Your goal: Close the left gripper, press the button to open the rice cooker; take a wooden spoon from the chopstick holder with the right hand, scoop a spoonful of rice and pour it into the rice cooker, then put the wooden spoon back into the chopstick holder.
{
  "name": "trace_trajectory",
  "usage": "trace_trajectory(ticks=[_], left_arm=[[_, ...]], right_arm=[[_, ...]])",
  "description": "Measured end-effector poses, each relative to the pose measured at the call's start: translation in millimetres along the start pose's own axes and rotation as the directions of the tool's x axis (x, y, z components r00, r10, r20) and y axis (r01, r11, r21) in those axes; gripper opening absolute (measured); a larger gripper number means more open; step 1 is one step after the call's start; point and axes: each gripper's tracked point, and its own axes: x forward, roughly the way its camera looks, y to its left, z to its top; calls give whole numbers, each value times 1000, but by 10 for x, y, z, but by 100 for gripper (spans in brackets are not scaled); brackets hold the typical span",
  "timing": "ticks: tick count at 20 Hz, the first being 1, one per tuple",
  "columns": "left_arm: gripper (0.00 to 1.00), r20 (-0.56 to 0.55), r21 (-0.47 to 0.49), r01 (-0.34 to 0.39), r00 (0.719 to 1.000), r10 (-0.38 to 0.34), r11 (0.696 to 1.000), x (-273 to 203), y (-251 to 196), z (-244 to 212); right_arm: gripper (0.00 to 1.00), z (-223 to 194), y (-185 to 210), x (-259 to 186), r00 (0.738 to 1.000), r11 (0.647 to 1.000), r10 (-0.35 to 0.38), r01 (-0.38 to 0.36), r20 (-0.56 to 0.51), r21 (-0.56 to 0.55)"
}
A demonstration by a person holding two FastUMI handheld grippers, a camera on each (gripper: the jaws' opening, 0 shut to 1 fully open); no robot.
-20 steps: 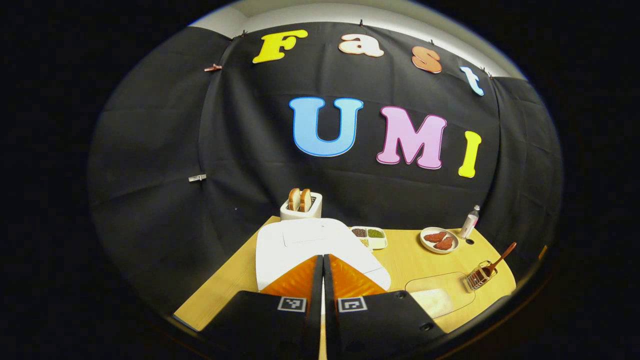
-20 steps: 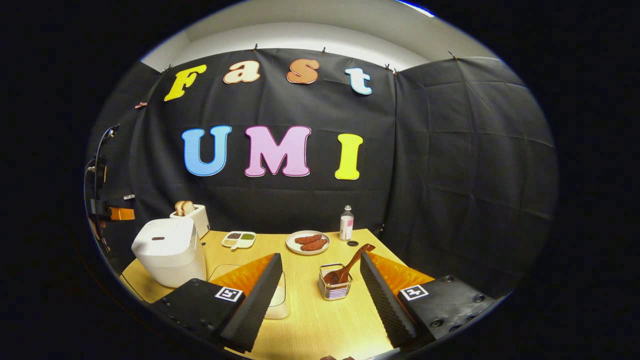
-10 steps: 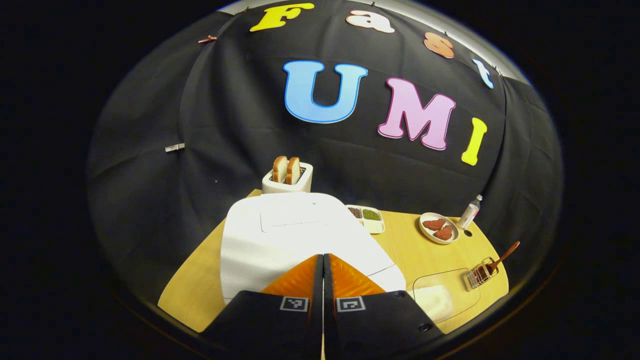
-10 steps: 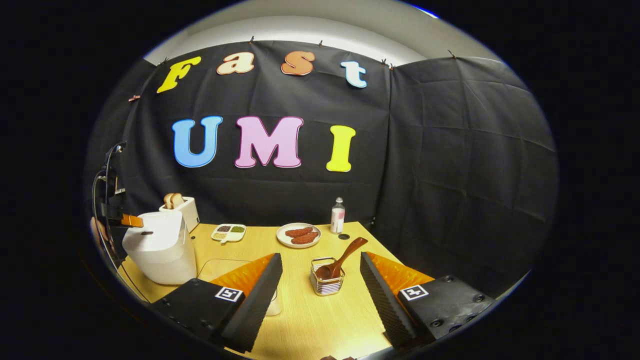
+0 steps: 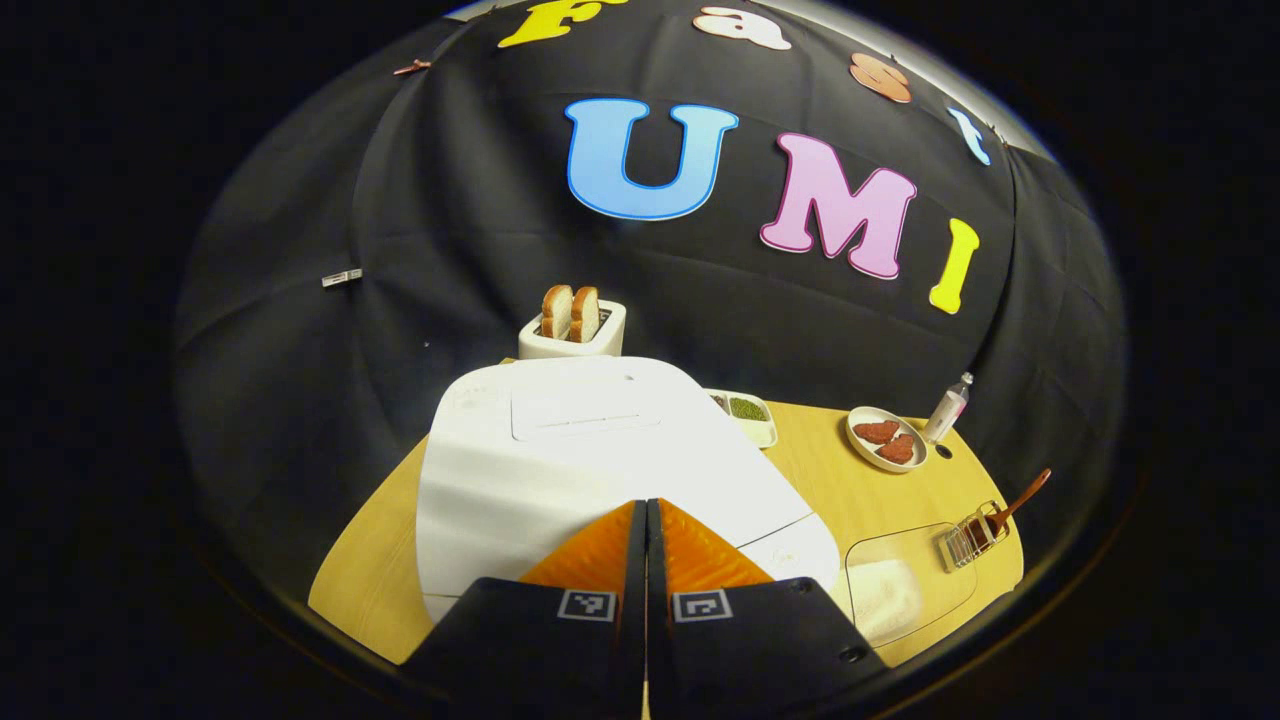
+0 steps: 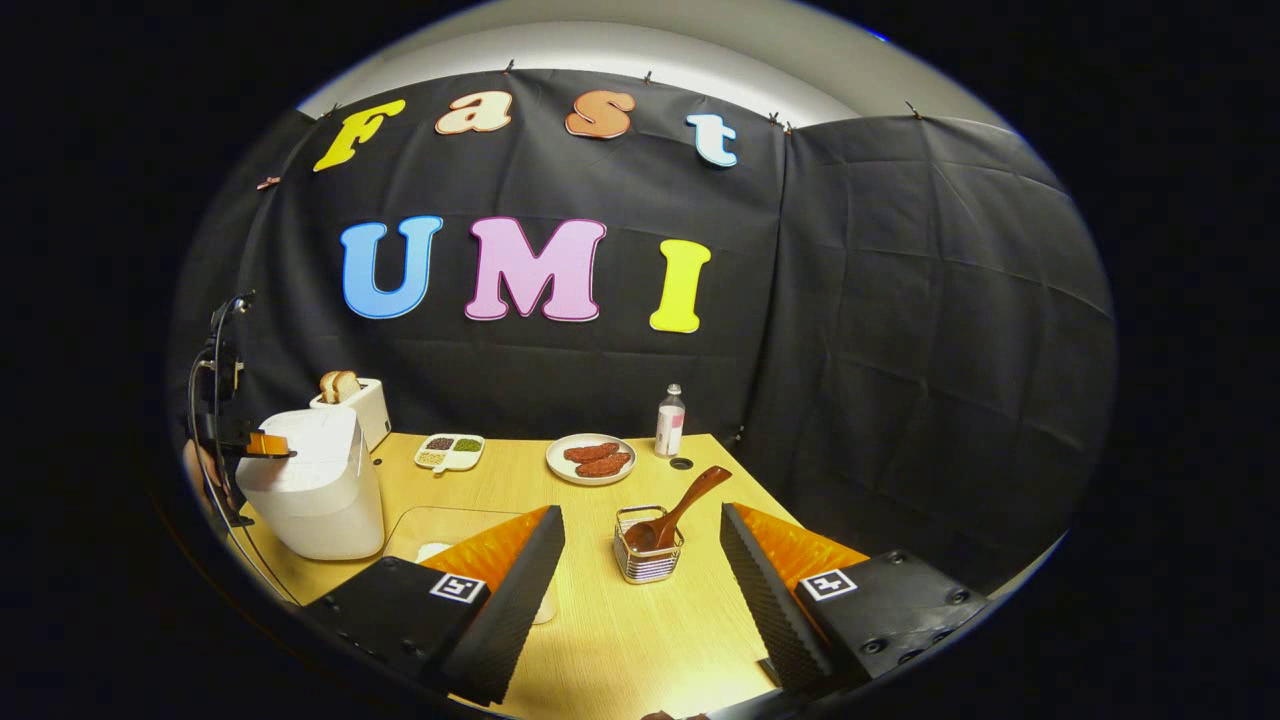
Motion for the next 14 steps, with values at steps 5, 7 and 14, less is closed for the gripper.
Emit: trace_trajectory(ticks=[5, 7, 14], left_arm=[[7, -6, -3, -21, 1000, 21, 1000, 11, 1, 9], [7, 37, 31, -42, 998, 41, 999, -68, -12, 142], [7, 384, 11, -136, 916, 122, 991, -850, -250, 1087]], right_arm=[[98, 16, -94, 62, 1000, 1000, 12, -12, 3, 7], [98, 53, -121, 150, 1000, 999, 30, -30, 5, 11], [98, 159, -282, 583, 995, 994, 103, -103, 20, 42]])
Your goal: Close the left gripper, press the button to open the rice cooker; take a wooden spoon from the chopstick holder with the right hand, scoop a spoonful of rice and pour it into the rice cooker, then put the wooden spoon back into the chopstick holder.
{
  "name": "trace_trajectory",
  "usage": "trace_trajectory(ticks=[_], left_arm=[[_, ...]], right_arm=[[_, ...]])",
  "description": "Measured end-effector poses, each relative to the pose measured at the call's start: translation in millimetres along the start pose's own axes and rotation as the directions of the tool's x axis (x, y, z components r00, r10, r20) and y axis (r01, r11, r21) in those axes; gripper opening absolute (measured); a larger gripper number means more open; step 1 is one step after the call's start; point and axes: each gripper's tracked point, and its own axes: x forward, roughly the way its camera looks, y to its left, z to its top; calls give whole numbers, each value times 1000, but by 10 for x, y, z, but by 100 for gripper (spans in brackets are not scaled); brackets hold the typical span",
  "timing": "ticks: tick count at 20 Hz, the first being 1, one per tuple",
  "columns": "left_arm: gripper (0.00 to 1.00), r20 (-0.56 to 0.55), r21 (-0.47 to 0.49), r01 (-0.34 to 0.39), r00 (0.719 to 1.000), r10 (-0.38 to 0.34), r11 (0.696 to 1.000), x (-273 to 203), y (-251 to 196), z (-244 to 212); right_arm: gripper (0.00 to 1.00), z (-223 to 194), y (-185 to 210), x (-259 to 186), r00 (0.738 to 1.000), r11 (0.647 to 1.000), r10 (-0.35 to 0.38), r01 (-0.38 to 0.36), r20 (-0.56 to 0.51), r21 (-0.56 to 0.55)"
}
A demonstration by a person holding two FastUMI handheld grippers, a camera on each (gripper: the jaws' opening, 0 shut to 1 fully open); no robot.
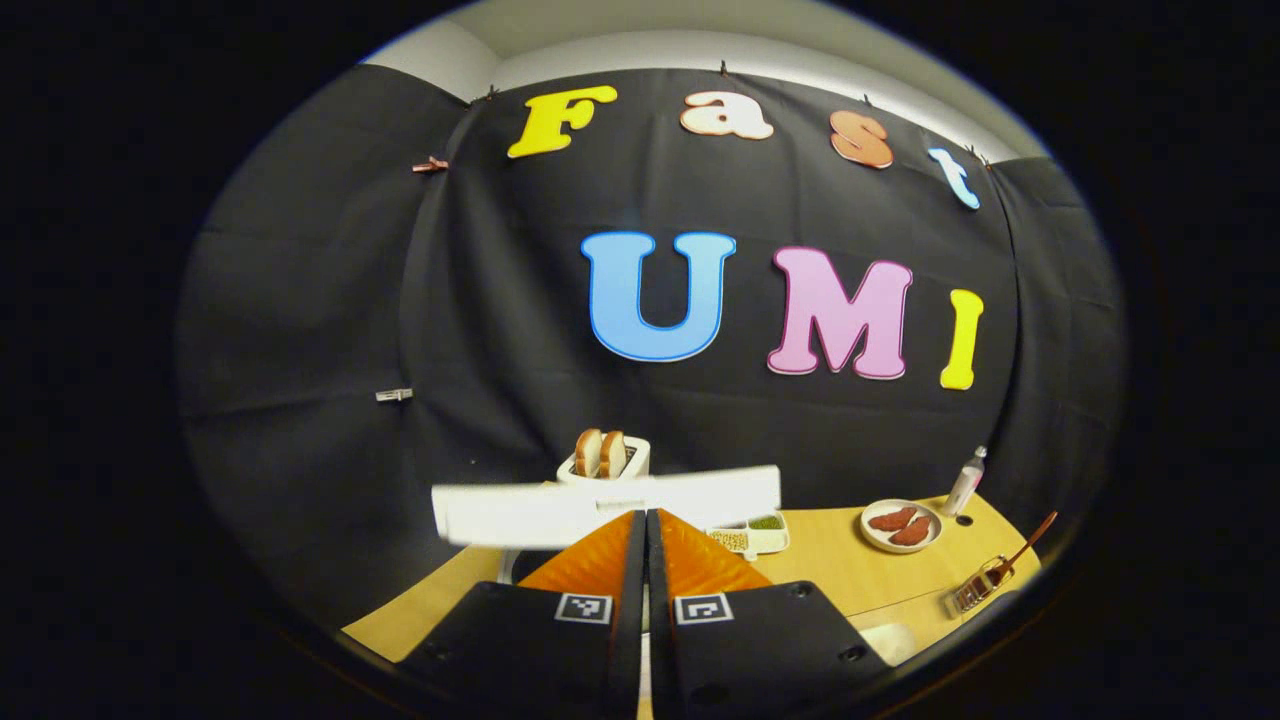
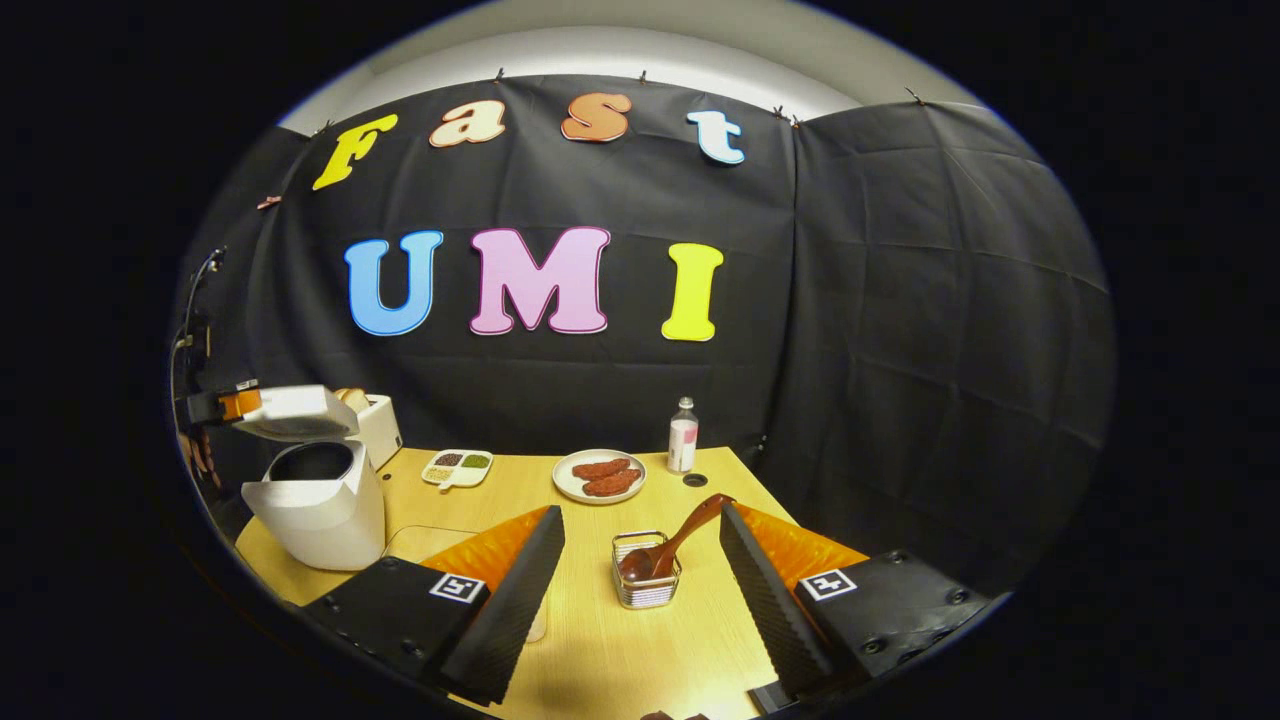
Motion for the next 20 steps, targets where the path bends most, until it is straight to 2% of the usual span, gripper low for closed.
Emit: trace_trajectory(ticks=[3, 4, 6, 9, 12, 13, 17, 20], left_arm=[[11, 2, -5, -15, 1000, 15, 1000, -235, -123, -20], [19, -16, -6, -22, 1000, 22, 1000, -333, -156, -89], [29, -53, -6, -41, 998, 41, 999, -511, -214, -233], [55, -84, -27, -46, 996, 44, 999, -744, -371, -359], [94, -113, -44, -31, 993, 26, 999, -925, -582, -473], [99, -126, -40, -13, 992, 8, 999, -966, -707, -520], [95, -134, 18, -1, 991, 4, 1000, -1067, -983, -541], [96, -139, 12, -8, 990, 9, 1000, -1135, -1215, -552]], right_arm=[[98, -43, -88, 211, 999, 999, 32, -32, -7, 16], [98, -58, -129, 262, 999, 999, 39, -39, -11, 20], [98, -44, -242, 369, 999, 998, 50, -50, 7, 45], [98, -234, -416, 530, 998, 996, 59, -57, -26, 62], [98, -391, -586, 670, 996, 994, 71, -66, -56, 91], [98, -433, -630, 718, 995, 992, 81, -74, -57, 104], [97, -716, -721, 969, 983, 979, 140, -119, -121, 164], [98, -954, -766, 1159, 967, 970, 184, -149, -177, 193]])
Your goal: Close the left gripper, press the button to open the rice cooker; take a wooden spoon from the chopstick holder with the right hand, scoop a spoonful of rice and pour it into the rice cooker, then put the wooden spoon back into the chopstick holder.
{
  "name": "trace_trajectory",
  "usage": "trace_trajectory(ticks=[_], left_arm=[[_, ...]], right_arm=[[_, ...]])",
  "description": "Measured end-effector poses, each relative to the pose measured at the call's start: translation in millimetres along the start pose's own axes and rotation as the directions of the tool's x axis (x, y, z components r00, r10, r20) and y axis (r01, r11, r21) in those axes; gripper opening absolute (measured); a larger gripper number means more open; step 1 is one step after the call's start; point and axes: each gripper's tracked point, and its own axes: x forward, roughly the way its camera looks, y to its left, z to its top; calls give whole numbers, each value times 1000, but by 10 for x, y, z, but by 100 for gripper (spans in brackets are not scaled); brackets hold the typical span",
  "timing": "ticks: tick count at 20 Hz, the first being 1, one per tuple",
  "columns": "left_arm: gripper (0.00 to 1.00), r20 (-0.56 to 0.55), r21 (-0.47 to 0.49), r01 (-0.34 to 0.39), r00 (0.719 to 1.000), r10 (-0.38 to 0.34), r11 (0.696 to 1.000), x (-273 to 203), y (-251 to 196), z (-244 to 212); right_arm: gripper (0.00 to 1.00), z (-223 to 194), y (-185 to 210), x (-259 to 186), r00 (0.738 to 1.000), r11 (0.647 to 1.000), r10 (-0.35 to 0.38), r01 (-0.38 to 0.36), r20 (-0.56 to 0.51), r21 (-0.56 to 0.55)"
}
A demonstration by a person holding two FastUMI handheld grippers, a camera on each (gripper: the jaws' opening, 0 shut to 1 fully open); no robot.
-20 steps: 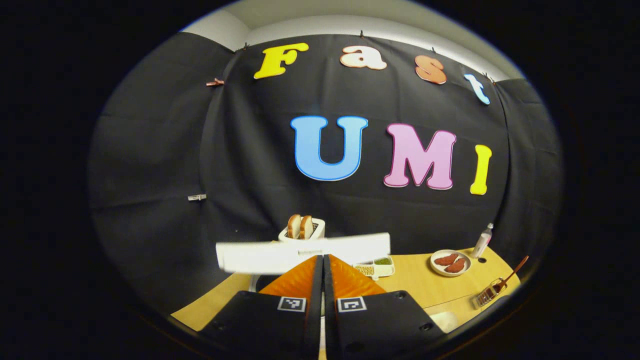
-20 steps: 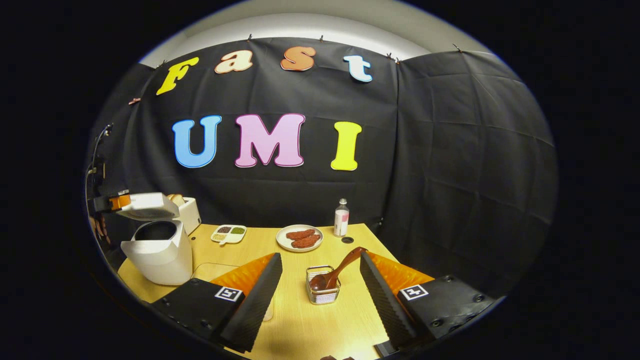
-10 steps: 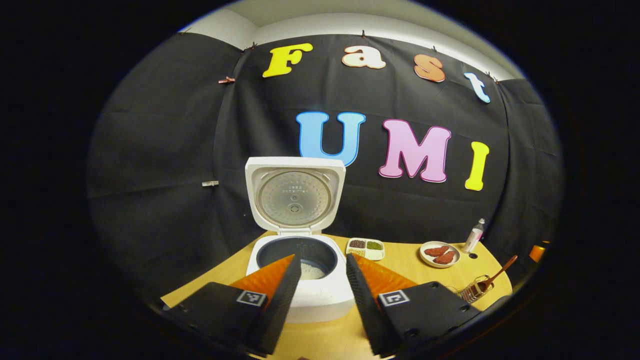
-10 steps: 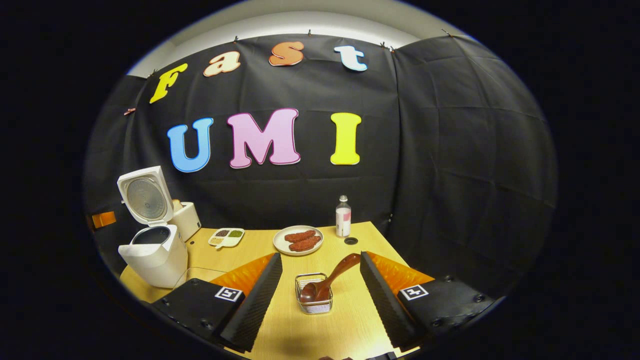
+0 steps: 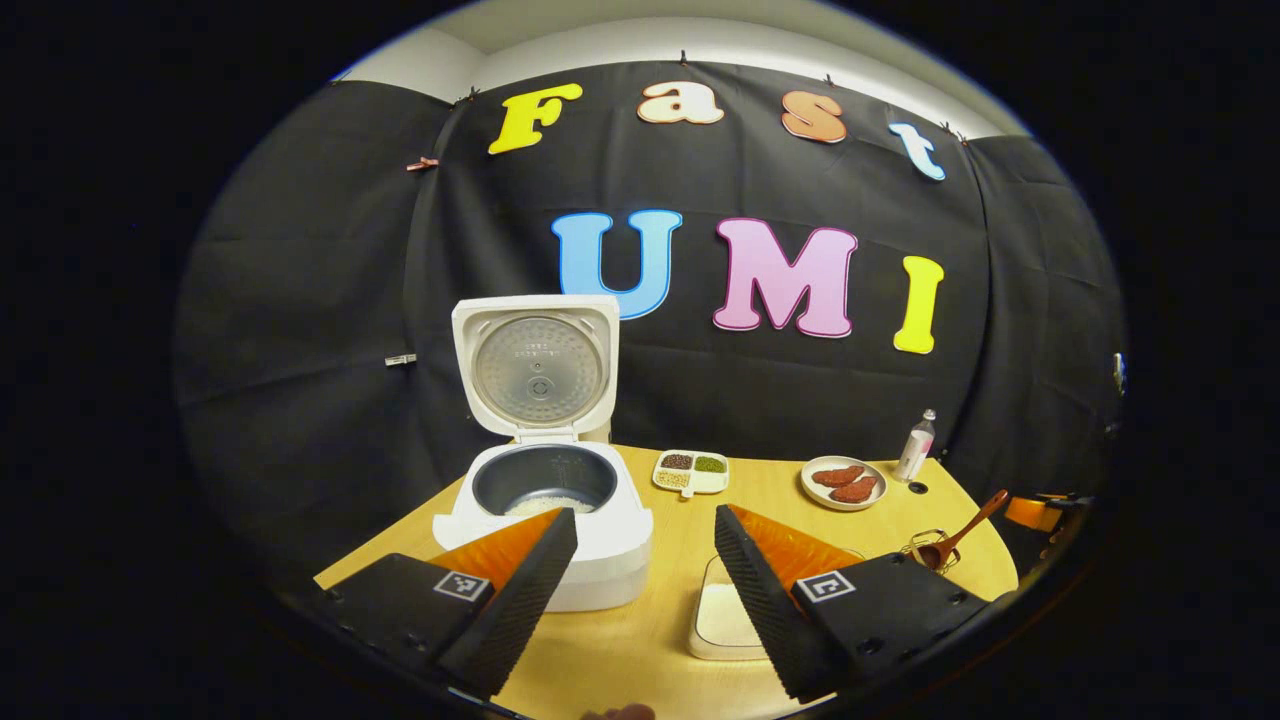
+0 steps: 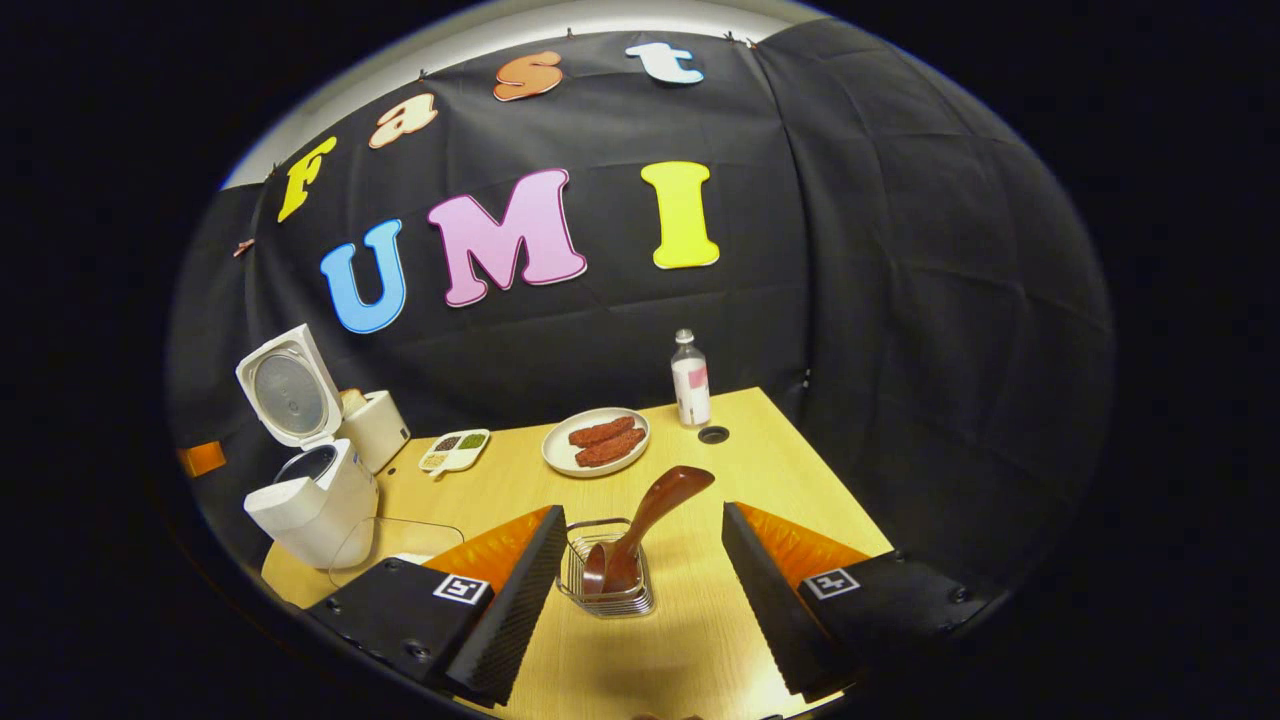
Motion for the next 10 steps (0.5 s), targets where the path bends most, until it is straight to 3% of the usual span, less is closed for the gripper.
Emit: trace_trajectory(ticks=[6, 10], left_arm=[[96, -81, -38, -39, 996, 35, 999, -201, -292, -359], [96, -154, -22, -69, 986, 64, 997, -356, -267, -647]], right_arm=[[99, -296, -203, 534, 994, 997, 50, -44, -93, 63], [99, -347, -200, 864, 990, 985, 69, -48, -125, 164]])
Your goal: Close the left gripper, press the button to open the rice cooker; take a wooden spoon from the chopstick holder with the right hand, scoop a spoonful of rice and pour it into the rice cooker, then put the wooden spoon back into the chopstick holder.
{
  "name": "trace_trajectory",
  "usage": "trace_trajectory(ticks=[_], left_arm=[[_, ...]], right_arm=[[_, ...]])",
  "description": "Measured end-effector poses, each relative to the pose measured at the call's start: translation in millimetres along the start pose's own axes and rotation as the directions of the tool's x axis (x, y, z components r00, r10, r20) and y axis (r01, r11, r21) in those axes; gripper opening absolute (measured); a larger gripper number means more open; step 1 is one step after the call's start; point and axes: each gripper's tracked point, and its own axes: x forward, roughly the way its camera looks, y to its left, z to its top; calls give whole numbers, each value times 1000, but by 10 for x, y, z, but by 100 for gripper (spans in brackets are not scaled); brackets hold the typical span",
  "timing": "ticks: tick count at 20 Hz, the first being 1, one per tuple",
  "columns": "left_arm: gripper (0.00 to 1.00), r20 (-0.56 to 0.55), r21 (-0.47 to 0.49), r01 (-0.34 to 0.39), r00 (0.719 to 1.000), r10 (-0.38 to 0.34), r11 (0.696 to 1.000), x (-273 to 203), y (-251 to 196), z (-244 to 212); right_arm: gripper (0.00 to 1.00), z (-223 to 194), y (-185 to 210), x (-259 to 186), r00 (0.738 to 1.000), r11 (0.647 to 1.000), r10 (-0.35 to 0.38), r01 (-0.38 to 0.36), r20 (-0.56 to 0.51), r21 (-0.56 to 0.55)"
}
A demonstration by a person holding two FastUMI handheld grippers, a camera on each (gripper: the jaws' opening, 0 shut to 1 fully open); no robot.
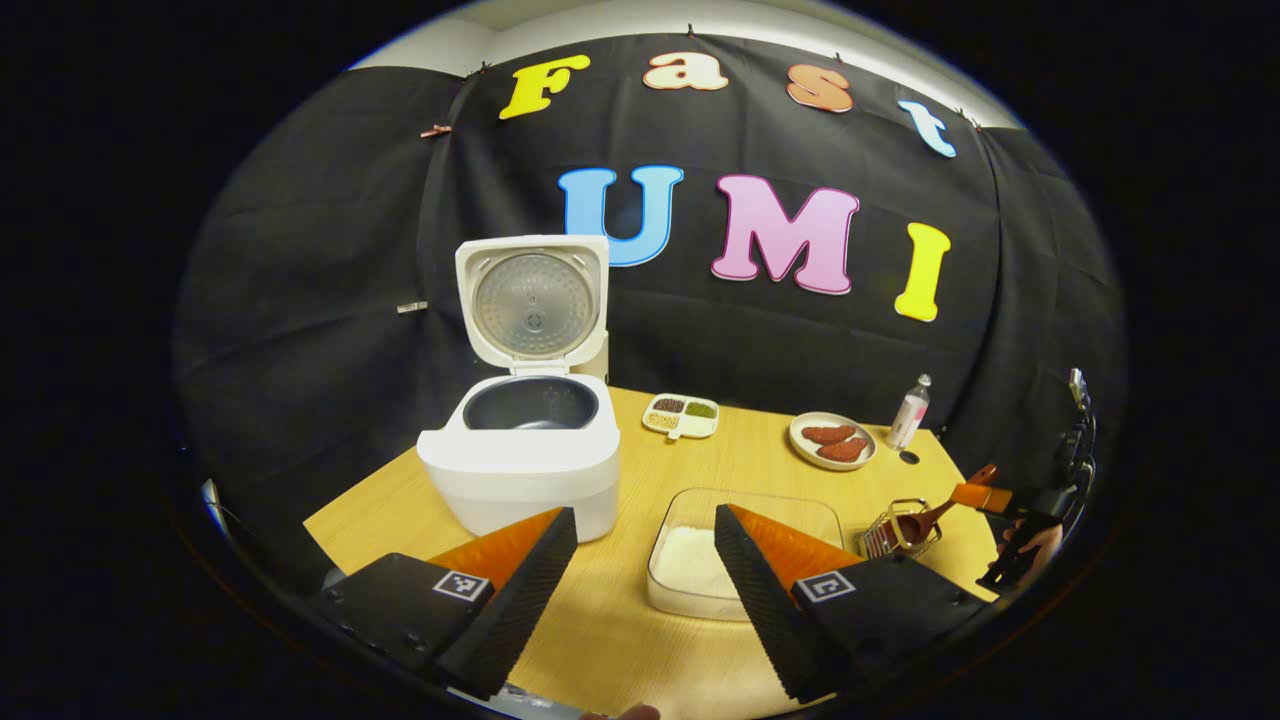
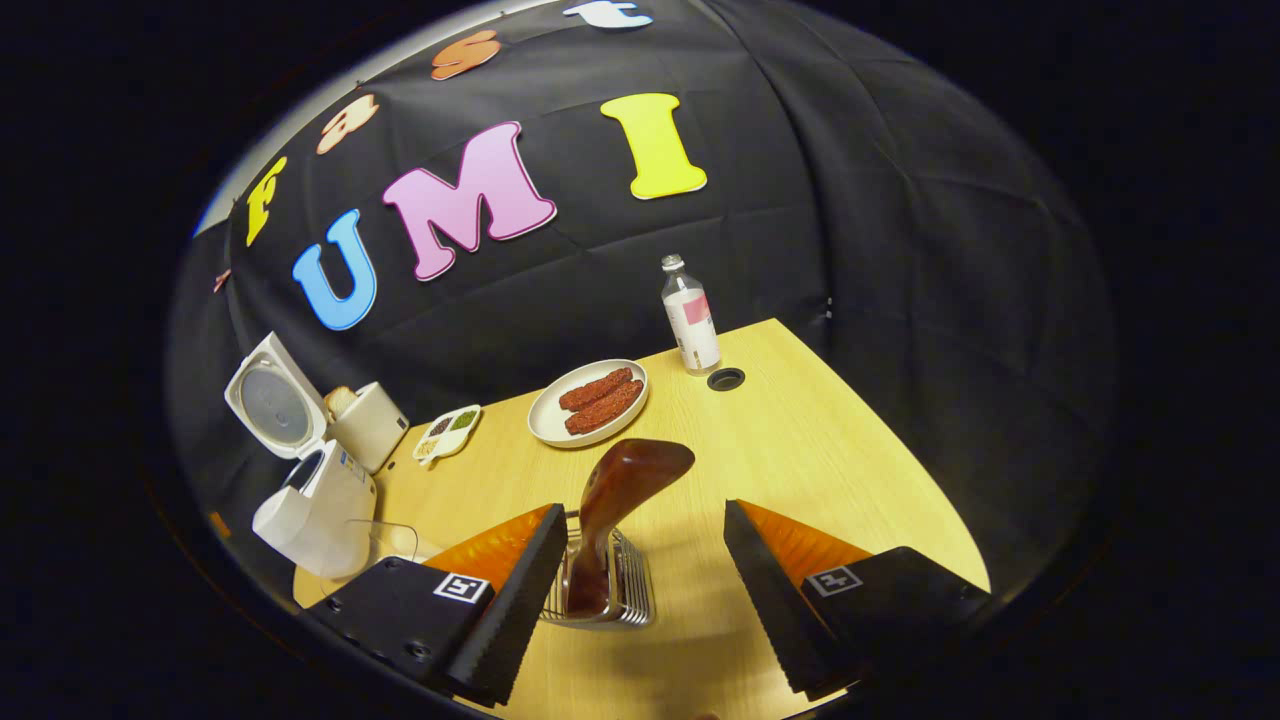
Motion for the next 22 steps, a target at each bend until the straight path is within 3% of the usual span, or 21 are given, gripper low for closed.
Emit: trace_trajectory(ticks=[2, 3, 4, 6, 8, 10, 11, 13, 15, 22], left_arm=[[96, -23, -1, -39, 999, 39, 999, -55, 109, -63], [96, -29, -11, -50, 998, 50, 999, -96, 146, -80], [96, -34, -24, -58, 998, 57, 998, -127, 164, -82], [96, -49, -39, -79, 996, 77, 996, -172, 215, -134], [96, -58, -47, -97, 994, 94, 994, -199, 273, -189], [96, -58, -56, -79, 995, 76, 995, -221, 252, -199], [96, -60, -53, -70, 996, 67, 996, -205, 255, -222], [96, -64, -51, -45, 997, 42, 998, -158, 258, -250], [96, -59, -57, -17, 998, 13, 998, -82, 268, -235], [96, 11, -18, 71, 997, -70, 997, 87, 476, -67]], right_arm=[[98, -42, 75, 117, 999, 1000, 23, -22, -22, 19], [88, -63, 103, 158, 999, 999, 34, -34, -32, 25], [96, -46, 154, 201, 998, 998, 46, -45, -32, 38], [85, 20, 176, 263, 999, 997, 43, -41, -20, 69], [55, 27, 176, 315, 999, 994, 25, -23, -25, 110], [43, 15, 139, 342, 999, 991, 6, 0, -45, 132], [27, -22, 169, 330, 998, 989, 13, -5, -58, 147], [28, -33, 204, 277, 996, 985, 10, 5, -87, 175], [23, 57, 253, 216, 998, 988, -1, 11, -64, 156], [23, 577, 622, -173, 997, 995, -65, 62, 42, 79]])
